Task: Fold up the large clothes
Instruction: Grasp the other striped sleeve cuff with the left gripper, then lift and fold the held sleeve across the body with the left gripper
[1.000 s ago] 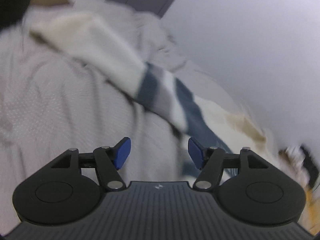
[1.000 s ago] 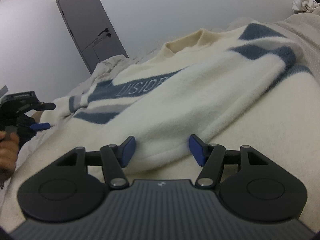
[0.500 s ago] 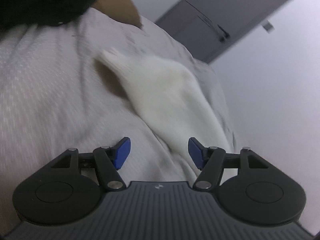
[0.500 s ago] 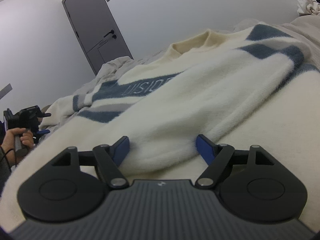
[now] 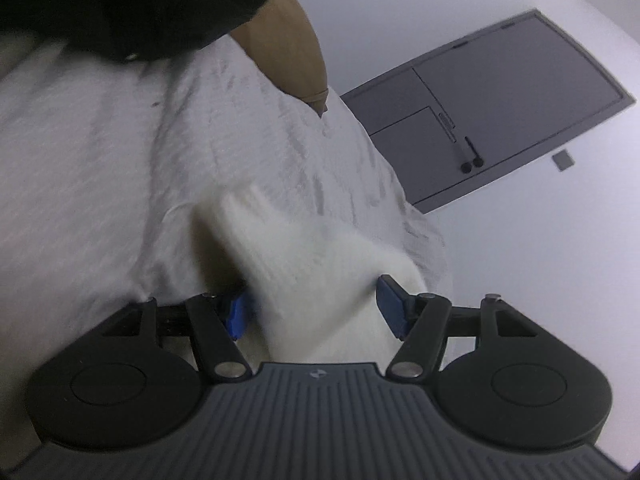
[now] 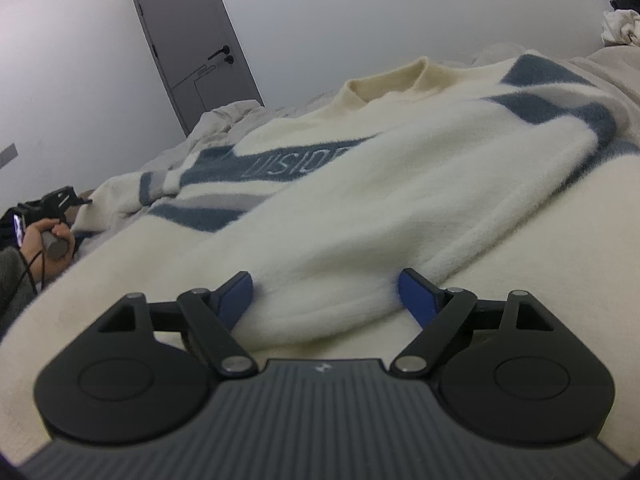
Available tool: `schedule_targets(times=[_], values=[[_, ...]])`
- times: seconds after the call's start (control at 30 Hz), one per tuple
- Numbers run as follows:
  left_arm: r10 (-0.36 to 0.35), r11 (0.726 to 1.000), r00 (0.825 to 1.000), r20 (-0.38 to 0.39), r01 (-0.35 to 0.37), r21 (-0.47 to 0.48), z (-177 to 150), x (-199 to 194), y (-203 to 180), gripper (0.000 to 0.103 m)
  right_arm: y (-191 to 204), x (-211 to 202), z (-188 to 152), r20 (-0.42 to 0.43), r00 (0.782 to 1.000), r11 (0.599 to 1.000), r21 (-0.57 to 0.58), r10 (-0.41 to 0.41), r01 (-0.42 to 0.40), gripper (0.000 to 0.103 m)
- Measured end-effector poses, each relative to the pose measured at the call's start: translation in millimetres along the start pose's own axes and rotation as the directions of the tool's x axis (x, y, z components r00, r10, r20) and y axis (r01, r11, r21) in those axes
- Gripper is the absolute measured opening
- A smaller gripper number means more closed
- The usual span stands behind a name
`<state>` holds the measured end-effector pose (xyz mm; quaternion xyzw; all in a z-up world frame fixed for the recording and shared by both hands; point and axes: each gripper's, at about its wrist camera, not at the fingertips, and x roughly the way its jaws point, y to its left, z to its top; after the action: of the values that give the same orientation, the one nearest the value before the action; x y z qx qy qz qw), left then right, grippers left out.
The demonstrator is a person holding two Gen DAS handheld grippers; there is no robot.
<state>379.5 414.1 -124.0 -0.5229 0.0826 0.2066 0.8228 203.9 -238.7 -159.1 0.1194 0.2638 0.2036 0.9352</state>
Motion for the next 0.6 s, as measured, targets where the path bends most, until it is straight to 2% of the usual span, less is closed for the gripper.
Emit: schedule_targets(times=[0.03, 0.1, 0.17, 0.23, 0.3, 0.43, 0.53, 0.6], values=[[0.016, 1.0, 1.0, 0.0, -0.016, 0.02, 2.0, 3.9, -3.8, 0.067, 0.0, 0.3, -0.1, -0.001, 1.0, 1.0, 0.0, -0.001, 0.001, 0.083], [0.053, 0.996, 0.999, 0.003, -0.054, 0.071, 7.9, 11.2, -12.8, 0.049, 0.1, 0.7, 0.0, -0.003, 1.0, 1.0, -0.002, -0.003, 0.003, 0.083], [0.086, 0.991, 0.996, 0.008, -0.086, 0.099, 15.1, 14.7, -20.5, 0.021, 0.6, 0.1, -0.3, -0.003, 1.0, 1.0, -0.006, -0.007, 0.007, 0.083], [0.092, 0.984, 0.995, 0.036, -0.096, 0.148, 24.4, 11.9, -32.9, 0.014, 1.3, -0.3, -0.4, -0.003, 1.0, 1.0, -0.009, -0.011, 0.01, 0.083], [0.089, 0.963, 0.993, 0.077, -0.105, 0.246, 34.5, 2.9, -54.8, 0.012, 2.5, -0.7, 0.2, -0.004, 1.0, 1.0, -0.012, -0.017, 0.017, 0.083], [0.057, 0.929, 0.995, 0.083, -0.083, 0.361, 45.4, -20.4, -103.3, 0.011, 8.7, -0.1, 1.5, -0.011, 0.999, 0.998, -0.034, -0.044, 0.043, 0.083], [0.002, 0.876, 0.997, 0.081, -0.041, 0.48, 38.5, -46.3, -152.8, 0.011, 9.8, 0.8, 7.4, -0.032, 0.998, 0.998, -0.015, -0.055, 0.054, 0.083], [-0.016, 0.828, 0.998, 0.067, -0.024, 0.561, 29.4, -62.1, -187.8, 0.011, 7.7, -3.3, 12.7, -0.033, 0.998, 0.999, 0.024, -0.047, 0.048, 0.082]])
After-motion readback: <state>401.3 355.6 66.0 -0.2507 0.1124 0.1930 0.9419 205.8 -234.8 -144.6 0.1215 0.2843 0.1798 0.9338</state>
